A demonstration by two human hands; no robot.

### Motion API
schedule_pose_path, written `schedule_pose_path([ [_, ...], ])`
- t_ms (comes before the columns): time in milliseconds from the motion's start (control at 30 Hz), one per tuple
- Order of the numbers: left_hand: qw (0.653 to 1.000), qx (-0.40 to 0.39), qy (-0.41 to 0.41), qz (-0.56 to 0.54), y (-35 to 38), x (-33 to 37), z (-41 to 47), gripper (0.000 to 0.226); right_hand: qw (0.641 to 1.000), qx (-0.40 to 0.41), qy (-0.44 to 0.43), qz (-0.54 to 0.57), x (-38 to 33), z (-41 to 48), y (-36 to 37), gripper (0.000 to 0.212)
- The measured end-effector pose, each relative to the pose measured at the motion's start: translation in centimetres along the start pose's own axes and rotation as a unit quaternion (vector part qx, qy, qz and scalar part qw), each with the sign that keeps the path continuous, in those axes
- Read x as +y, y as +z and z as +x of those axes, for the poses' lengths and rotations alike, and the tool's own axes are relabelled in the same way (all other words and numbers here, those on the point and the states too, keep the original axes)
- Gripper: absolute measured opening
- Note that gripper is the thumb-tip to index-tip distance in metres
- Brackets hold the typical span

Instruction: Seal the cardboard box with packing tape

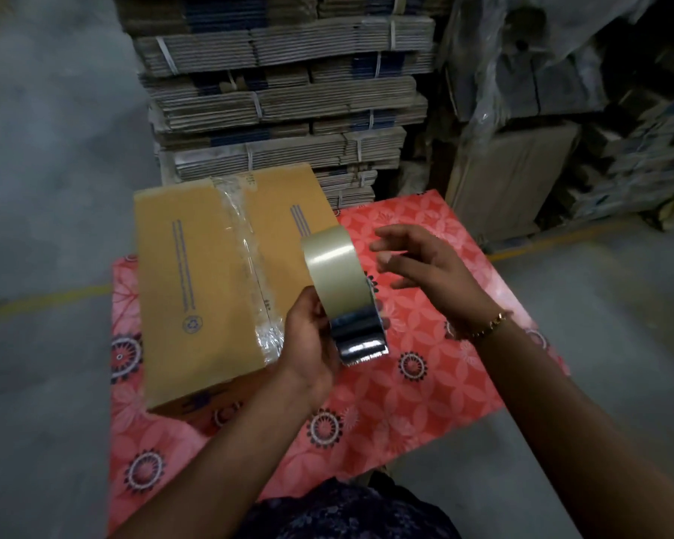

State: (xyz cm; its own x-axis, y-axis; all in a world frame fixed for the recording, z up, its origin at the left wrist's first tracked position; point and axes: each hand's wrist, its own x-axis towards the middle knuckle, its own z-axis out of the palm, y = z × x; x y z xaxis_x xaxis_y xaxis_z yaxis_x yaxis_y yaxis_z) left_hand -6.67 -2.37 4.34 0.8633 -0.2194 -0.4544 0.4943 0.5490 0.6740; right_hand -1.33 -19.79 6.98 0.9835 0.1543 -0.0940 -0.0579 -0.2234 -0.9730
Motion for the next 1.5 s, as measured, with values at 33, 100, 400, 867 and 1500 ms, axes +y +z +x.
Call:
schedule_pose_path([
  [33,1.0,0.014,0.016,-0.001,-0.2,0.7,0.3,0.054,0.999,0.039,0.006,0.017,0.3,-0.8,0.3,0.026],
  [100,0.999,0.041,0.036,-0.002,-0.6,2.0,0.9,0.06,0.996,0.069,0.035,0.044,1.4,-2.5,1.0,0.019],
  [400,0.992,0.088,0.094,0.018,-1.0,4.3,3.1,0.061,0.986,0.01,0.103,0.127,1.9,-5.2,6.3,0.025],
  [867,0.988,0.091,0.125,0.022,0.1,3.4,4.4,0.05,0.973,0.096,0.124,0.168,0.7,-3.9,8.5,0.026],
  [1500,0.991,0.131,-0.009,0.018,-1.9,1.8,9.0,0.043,0.966,0.129,0.139,0.178,2.5,-6.1,9.0,0.021],
])
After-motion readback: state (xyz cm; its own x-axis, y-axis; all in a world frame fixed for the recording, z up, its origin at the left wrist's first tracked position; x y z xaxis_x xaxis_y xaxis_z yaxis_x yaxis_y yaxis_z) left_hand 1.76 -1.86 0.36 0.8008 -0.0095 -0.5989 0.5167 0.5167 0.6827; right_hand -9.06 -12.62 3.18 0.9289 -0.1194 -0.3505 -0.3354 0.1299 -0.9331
